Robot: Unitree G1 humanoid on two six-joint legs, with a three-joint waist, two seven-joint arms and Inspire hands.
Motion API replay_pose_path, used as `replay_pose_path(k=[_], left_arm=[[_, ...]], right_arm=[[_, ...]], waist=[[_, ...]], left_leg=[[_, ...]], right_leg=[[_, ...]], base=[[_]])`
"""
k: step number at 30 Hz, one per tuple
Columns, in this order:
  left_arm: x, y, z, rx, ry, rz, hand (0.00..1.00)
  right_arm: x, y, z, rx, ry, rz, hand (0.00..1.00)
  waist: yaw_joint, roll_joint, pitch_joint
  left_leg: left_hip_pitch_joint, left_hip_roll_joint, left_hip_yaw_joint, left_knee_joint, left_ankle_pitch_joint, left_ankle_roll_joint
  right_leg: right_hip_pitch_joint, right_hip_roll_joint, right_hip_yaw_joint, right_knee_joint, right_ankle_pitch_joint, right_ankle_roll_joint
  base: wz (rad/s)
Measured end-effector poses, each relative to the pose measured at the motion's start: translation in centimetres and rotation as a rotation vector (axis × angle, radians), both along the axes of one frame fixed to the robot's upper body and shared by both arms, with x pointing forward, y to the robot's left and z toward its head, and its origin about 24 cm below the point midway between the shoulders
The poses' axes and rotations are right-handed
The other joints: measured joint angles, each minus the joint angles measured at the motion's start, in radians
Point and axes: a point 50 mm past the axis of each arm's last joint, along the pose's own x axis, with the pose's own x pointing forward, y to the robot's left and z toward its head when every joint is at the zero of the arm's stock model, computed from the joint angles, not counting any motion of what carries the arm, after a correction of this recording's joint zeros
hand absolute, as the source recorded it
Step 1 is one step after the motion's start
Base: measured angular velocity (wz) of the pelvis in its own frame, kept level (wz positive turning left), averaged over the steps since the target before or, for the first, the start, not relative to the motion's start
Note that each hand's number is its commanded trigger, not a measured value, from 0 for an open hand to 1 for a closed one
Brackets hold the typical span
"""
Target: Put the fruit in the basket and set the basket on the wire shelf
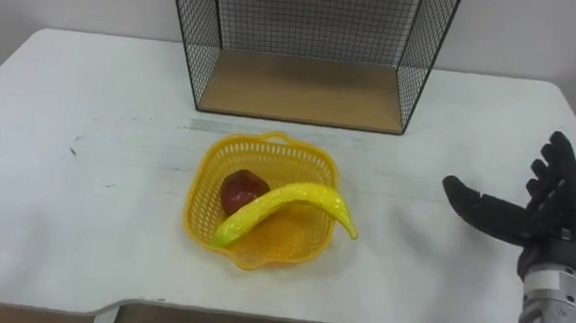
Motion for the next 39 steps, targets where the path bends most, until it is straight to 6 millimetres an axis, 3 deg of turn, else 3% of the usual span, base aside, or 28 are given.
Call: replay_pose_path(k=[7, 19, 27, 39], left_arm=[[2.6, -3.3, -1.3, -0.073, -0.005, -0.328, 0.0], [3.6, -6.7, -2.6, -0.135, -0.007, -0.62, 0.0], [3.6, -7.8, -4.3, -0.219, 0.006, -0.71, 0.0], [3.6, -9.0, -5.5, -0.276, 0.012, -0.761, 0.0]], right_arm=[[1.0, 2.8, -1.5, 0.072, 0.021, 0.174, 0.0], [1.5, 4.6, -1.8, 0.183, -0.012, 0.324, 0.0], [1.5, 5.7, -2.2, 0.301, -0.049, 0.368, 0.0], [1.9, 6.2, -2.7, 0.333, -0.052, 0.38, 0.0]], waist=[[-0.009, -0.001, 0.0067], [-0.022, -0.008, 0.0032], [-0.027, -0.014, 0.0086], [-0.026, -0.015, 0.0072]], left_leg=[[-0.001, 0.001, 0.017, -0.009, 0.0, 0.0], [0.007, 0.005, 0.039, -0.009, 0.0, 0.0], [0.02, 0.007, 0.045, -0.013, 0.0, 0.0], [0.021, 0.007, 0.045, -0.017, 0.0, 0.0]], right_leg=[[-0.006, 0.0, 0.008, 0.001, 0.0, 0.0], [-0.015, 0.003, 0.035, 0.006, 0.001, -0.001], [-0.002, 0.004, 0.036, 0.005, 0.002, -0.002], [-0.005, 0.004, 0.034, 0.002, 0.002, -0.002]], base=[[-0.05], [-0.06], [0.0], [0.0]])
